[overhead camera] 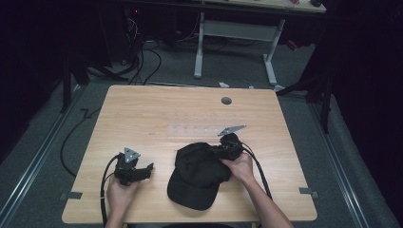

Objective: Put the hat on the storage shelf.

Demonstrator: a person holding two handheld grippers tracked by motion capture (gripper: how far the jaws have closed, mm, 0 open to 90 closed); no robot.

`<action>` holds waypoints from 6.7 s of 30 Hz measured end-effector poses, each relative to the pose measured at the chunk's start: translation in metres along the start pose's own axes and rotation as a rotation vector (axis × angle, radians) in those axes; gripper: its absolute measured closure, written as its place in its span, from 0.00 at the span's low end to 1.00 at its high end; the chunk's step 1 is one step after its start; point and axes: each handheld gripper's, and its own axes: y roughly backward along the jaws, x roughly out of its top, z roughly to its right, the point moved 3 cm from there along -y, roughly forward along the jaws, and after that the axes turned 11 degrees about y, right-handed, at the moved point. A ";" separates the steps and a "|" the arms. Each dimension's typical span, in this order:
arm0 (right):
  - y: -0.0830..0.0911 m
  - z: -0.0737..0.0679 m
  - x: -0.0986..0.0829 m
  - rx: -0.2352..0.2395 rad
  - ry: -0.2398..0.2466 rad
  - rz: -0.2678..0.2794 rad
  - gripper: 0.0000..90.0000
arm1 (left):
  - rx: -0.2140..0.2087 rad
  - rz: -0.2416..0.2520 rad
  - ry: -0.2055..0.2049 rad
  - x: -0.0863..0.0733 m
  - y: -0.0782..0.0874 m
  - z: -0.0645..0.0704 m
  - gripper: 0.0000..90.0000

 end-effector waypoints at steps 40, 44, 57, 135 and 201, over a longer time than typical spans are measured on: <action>0.103 -0.018 0.014 -0.017 0.124 0.232 0.89 | -0.062 -0.065 0.090 0.006 0.007 0.010 0.28; 0.110 -0.018 0.014 -0.024 0.135 0.239 0.89 | -0.104 -0.076 0.101 0.008 0.012 0.020 0.26; 0.122 -0.024 0.023 -0.013 0.179 0.269 0.89 | -0.304 -0.147 0.106 0.017 0.033 0.071 0.18; 0.118 -0.045 0.058 0.031 0.317 0.357 0.85 | -0.654 -0.440 -0.032 0.036 0.063 0.164 0.87; 0.069 0.005 -0.126 -0.428 -0.090 0.014 0.40 | -0.464 -0.055 0.131 0.102 0.069 0.125 0.91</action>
